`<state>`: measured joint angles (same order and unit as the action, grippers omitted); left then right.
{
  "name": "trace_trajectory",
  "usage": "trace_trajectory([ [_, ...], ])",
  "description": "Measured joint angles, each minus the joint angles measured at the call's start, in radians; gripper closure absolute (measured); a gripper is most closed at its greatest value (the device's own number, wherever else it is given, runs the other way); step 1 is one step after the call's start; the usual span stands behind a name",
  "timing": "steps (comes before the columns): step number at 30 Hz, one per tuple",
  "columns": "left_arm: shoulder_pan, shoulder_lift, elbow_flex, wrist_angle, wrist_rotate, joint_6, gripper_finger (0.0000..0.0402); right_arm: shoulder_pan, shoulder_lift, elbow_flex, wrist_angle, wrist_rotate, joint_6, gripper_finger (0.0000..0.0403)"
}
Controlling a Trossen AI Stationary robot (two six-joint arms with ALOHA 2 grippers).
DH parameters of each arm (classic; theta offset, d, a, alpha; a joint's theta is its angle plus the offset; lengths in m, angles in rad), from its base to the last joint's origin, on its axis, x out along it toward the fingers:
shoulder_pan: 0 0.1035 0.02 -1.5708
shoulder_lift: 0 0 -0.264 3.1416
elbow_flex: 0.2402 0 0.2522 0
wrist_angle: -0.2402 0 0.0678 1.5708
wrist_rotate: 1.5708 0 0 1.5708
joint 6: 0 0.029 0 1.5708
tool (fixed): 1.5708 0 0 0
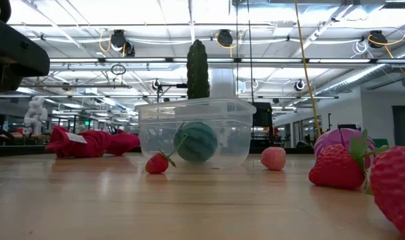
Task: Pick and placing Produce into tupperware
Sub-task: Put the pink dragon fruit into the transparent container
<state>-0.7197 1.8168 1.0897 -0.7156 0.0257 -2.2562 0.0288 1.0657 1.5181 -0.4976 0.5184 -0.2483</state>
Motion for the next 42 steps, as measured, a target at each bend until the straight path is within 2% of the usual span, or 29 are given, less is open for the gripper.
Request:
trace_trajectory([
  [5, 0.000, -0.004, 0.000, 0.005, -0.001, 0.000, 0.0180, 0.000, 0.000, 0.000, 0.000, 0.000, 0.000, 0.0220],
  [13, 0.005, -0.024, 0.000, 0.017, -0.032, 0.002, 0.0160, 0.000, 0.000, 0.000, 0.000, 0.000, 0.000, 0.0220],
  [19, 0.008, -0.024, 0.000, 0.021, -0.030, 0.009, 0.0171, 0.000, 0.000, 0.000, 0.000, 0.000, 0.000, 0.0220],
  [37, 0.027, -0.025, 0.144, -0.103, -0.023, 0.149, 0.0154, 0.000, 0.000, 0.000, 0.000, 0.000, 0.001, 0.0220],
  [42, 0.044, -0.025, 0.150, -0.107, -0.013, 0.194, 0.0153, 0.000, 0.000, 0.000, 0.000, 0.000, 0.001, 0.0220],
])
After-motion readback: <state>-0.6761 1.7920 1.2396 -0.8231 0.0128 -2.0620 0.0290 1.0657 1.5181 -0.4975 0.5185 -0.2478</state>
